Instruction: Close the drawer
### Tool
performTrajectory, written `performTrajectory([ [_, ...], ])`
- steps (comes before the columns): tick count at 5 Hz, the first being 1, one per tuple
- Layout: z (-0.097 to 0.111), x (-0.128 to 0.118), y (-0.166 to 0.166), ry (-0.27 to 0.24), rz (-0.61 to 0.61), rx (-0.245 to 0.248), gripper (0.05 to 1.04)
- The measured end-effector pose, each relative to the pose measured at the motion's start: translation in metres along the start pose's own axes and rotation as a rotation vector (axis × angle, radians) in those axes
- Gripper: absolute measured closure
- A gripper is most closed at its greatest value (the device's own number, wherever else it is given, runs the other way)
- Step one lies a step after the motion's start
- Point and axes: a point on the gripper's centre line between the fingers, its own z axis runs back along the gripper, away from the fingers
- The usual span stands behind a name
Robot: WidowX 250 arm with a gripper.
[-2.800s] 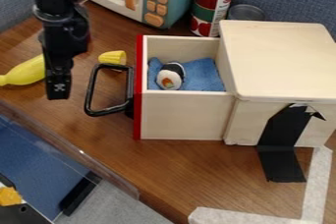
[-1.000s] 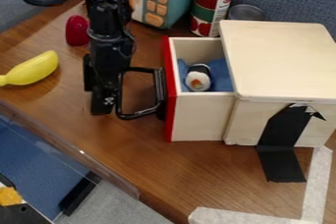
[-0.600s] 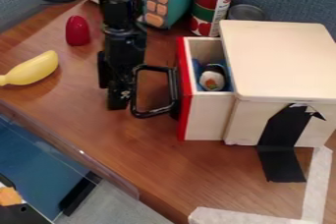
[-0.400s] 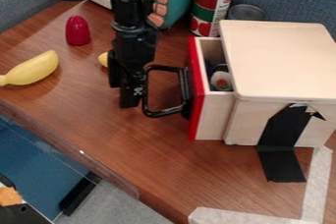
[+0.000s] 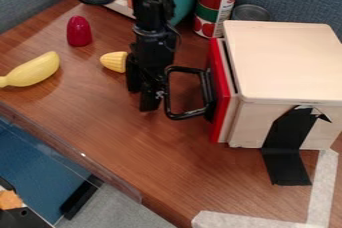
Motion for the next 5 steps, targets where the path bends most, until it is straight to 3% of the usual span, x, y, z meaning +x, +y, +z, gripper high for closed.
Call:
performTrajectory([
  [3, 0.0, 0.022, -0.006, -0.007, 0.016, -0.005, 0.083],
  [5, 0.003, 0.018, -0.015, 0.012, 0.043, -0.114, 0.085],
])
